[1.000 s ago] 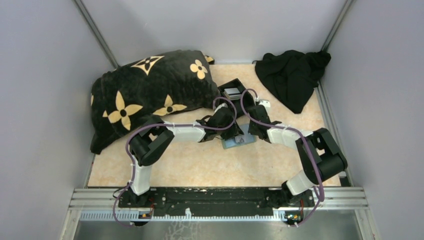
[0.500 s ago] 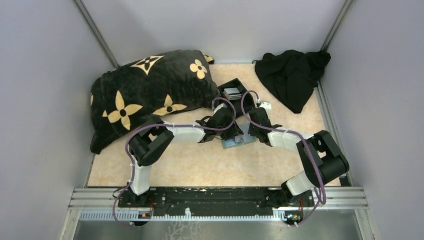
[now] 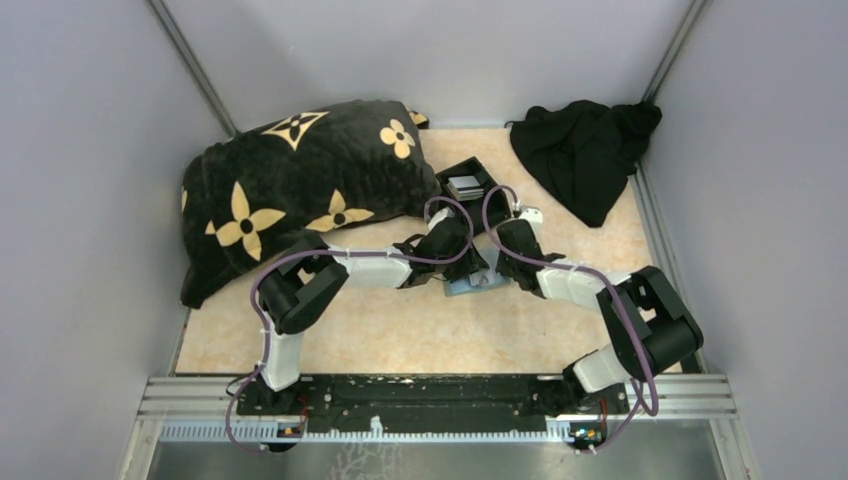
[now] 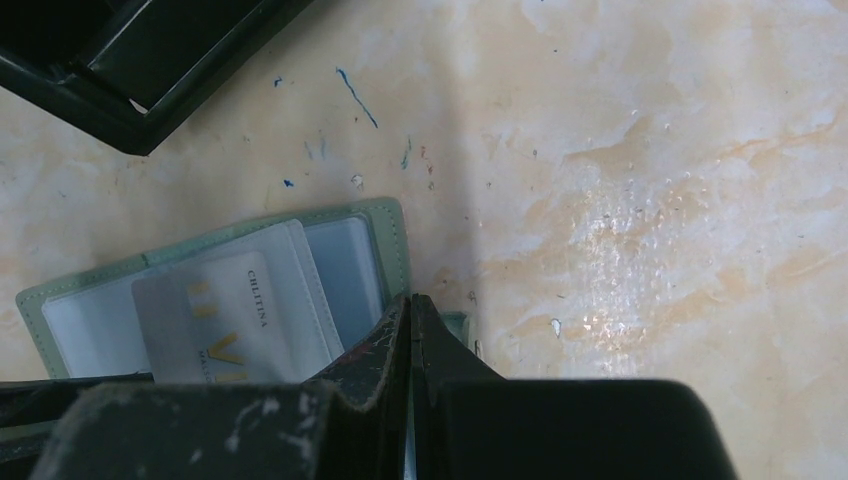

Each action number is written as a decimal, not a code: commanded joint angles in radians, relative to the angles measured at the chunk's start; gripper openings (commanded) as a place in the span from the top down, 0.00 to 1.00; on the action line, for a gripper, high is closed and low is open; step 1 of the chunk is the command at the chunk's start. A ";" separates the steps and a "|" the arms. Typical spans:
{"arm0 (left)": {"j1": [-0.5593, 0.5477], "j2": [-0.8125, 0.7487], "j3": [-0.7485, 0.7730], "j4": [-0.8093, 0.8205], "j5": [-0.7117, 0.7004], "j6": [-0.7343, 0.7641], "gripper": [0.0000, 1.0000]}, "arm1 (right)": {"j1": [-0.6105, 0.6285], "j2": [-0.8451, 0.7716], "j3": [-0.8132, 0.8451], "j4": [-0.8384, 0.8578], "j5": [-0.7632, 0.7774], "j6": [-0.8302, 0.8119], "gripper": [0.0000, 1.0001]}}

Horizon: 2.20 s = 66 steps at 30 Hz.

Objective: Put the credit cards into the card holder
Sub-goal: Insert the credit card into the card holder.

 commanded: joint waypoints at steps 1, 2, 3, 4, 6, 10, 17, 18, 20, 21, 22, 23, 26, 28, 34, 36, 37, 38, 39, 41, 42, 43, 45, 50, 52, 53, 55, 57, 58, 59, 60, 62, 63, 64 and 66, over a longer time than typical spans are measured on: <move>-0.055 0.150 -0.080 -0.263 0.007 0.008 0.46 | 0.062 -0.011 -0.029 -0.067 -0.175 0.044 0.99; -0.059 0.153 -0.069 -0.275 0.006 0.008 0.46 | 0.064 -0.010 -0.030 -0.068 -0.174 0.044 0.99; -0.062 0.158 -0.058 -0.286 0.003 0.010 0.46 | 0.066 -0.010 -0.031 -0.068 -0.175 0.044 0.99; -0.066 0.161 -0.048 -0.296 0.000 0.010 0.46 | 0.067 -0.012 -0.030 -0.068 -0.174 0.043 0.99; -0.070 0.168 -0.030 -0.312 -0.003 0.010 0.45 | 0.068 -0.015 -0.032 -0.069 -0.174 0.042 0.99; -0.073 0.171 0.005 -0.333 -0.006 0.011 0.44 | 0.068 -0.025 -0.029 -0.077 -0.173 0.034 0.99; -0.078 0.151 0.033 -0.335 -0.019 -0.008 0.46 | 0.069 -0.036 -0.022 -0.085 -0.177 0.022 0.99; -0.080 0.149 0.035 -0.332 -0.019 -0.012 0.46 | 0.069 -0.037 -0.023 -0.085 -0.180 0.020 0.99; -0.084 0.154 0.050 -0.331 -0.016 -0.012 0.47 | 0.073 -0.039 -0.020 -0.087 -0.182 0.019 0.99; -0.085 0.160 0.059 -0.332 -0.013 -0.013 0.47 | 0.075 -0.038 -0.019 -0.087 -0.183 0.018 0.99; -0.086 0.168 0.067 -0.332 -0.011 -0.012 0.47 | 0.077 -0.038 -0.017 -0.088 -0.185 0.018 0.99; -0.087 0.174 0.077 -0.334 -0.007 -0.011 0.47 | 0.079 -0.038 -0.016 -0.091 -0.185 0.016 0.99; -0.090 0.197 0.106 -0.347 -0.002 -0.005 0.47 | 0.086 -0.038 -0.014 -0.089 -0.188 0.017 0.99; -0.090 0.216 0.124 -0.356 0.005 0.002 0.46 | 0.093 -0.035 -0.012 -0.088 -0.190 0.018 0.99; -0.090 0.215 0.111 -0.371 0.006 0.023 0.33 | 0.094 -0.033 -0.011 -0.090 -0.185 0.017 0.99; -0.090 0.186 0.074 -0.354 -0.001 0.029 0.30 | 0.094 -0.034 -0.012 -0.092 -0.179 0.016 0.99; -0.090 0.169 0.052 -0.341 -0.004 0.034 0.29 | 0.094 -0.034 -0.012 -0.093 -0.178 0.017 0.99; -0.090 0.156 0.037 -0.328 -0.003 0.043 0.29 | 0.094 -0.033 -0.014 -0.091 -0.177 0.017 0.99; -0.090 0.147 0.029 -0.319 0.000 0.054 0.29 | 0.094 -0.033 -0.016 -0.091 -0.175 0.017 0.99; -0.090 0.136 0.023 -0.315 0.004 0.071 0.29 | 0.094 -0.034 -0.017 -0.091 -0.174 0.017 0.99; -0.090 0.131 0.022 -0.312 0.010 0.075 0.28 | 0.094 -0.035 -0.018 -0.090 -0.175 0.016 0.99; -0.090 0.130 0.025 -0.311 0.016 0.081 0.28 | 0.094 -0.036 -0.018 -0.090 -0.176 0.016 0.99; -0.091 0.133 0.050 -0.317 0.033 0.100 0.21 | 0.094 -0.038 -0.018 -0.089 -0.177 0.015 0.99; -0.105 0.152 0.151 -0.384 0.030 0.139 0.01 | 0.094 -0.036 -0.021 -0.086 -0.180 0.010 0.99; -0.107 0.161 0.168 -0.389 0.032 0.140 0.01 | 0.094 -0.036 -0.021 -0.087 -0.180 0.008 0.99; -0.108 0.165 0.176 -0.389 0.034 0.138 0.02 | 0.094 -0.037 -0.022 -0.086 -0.179 0.007 0.99; -0.110 0.173 0.185 -0.390 0.039 0.137 0.03 | 0.094 -0.039 -0.022 -0.087 -0.176 0.006 0.99; -0.111 0.175 0.188 -0.398 0.037 0.135 0.04 | 0.094 -0.046 -0.022 -0.092 -0.170 0.006 0.99; -0.112 0.172 0.183 -0.401 0.034 0.133 0.05 | 0.094 -0.050 -0.022 -0.094 -0.167 0.008 0.99; -0.112 0.165 0.175 -0.403 0.026 0.132 0.05 | 0.094 -0.054 -0.022 -0.096 -0.165 0.008 0.99; -0.112 0.155 0.166 -0.404 0.015 0.131 0.06 | 0.094 -0.058 -0.024 -0.099 -0.163 0.009 0.99; -0.112 0.133 0.135 -0.403 -0.010 0.128 0.06 | 0.094 -0.062 -0.026 -0.099 -0.160 0.010 0.99; -0.112 0.121 0.126 -0.401 -0.021 0.128 0.06 | 0.094 -0.062 -0.026 -0.098 -0.161 0.009 0.99; -0.112 0.110 0.117 -0.399 -0.030 0.130 0.06 | 0.094 -0.062 -0.027 -0.100 -0.160 0.009 0.99; -0.112 0.093 0.104 -0.392 -0.039 0.137 0.07 | 0.094 -0.063 -0.029 -0.101 -0.158 0.009 0.99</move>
